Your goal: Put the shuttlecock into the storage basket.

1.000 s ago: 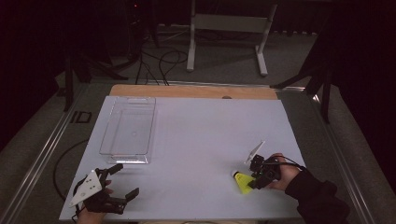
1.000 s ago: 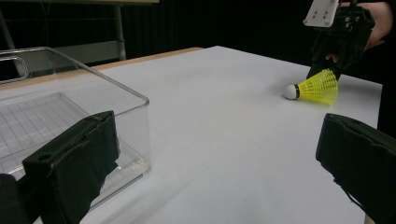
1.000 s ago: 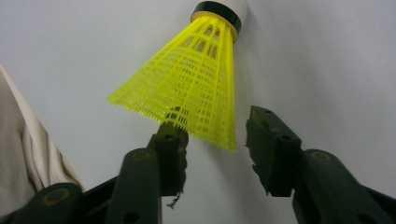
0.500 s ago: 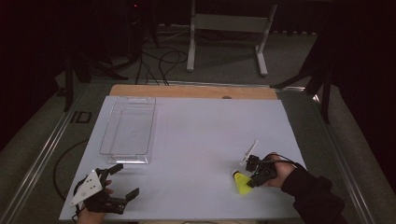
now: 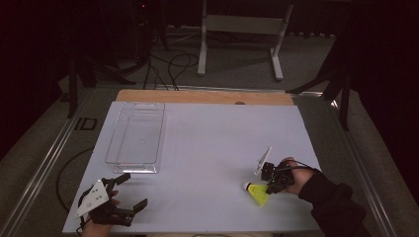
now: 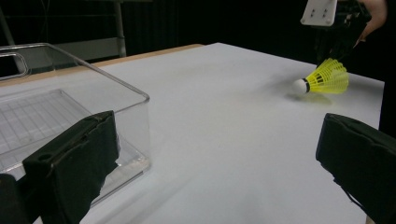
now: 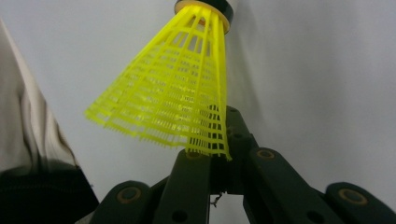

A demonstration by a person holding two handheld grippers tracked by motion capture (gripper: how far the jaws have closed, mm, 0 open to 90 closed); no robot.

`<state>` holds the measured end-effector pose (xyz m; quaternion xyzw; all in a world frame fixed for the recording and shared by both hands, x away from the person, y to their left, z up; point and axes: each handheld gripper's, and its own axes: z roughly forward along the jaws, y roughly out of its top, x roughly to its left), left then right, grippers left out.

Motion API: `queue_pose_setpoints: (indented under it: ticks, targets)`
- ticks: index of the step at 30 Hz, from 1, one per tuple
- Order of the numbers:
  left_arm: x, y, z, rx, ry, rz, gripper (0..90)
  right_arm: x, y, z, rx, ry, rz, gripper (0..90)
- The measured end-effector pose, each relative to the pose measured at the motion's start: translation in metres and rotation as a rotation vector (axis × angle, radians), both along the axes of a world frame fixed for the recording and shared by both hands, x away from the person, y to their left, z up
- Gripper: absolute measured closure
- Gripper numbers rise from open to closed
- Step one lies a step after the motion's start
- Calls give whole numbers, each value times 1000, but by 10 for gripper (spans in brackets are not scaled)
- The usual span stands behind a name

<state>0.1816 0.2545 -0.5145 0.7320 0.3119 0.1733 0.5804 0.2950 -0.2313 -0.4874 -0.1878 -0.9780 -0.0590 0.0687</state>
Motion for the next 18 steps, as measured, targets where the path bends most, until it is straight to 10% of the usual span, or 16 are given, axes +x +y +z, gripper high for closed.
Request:
queue_pose_setpoints:
  ticks: [18]
  targets:
    - [5, -11, 9, 7, 89, -90, 0, -1, 14, 20, 78, -25, 209, 900]
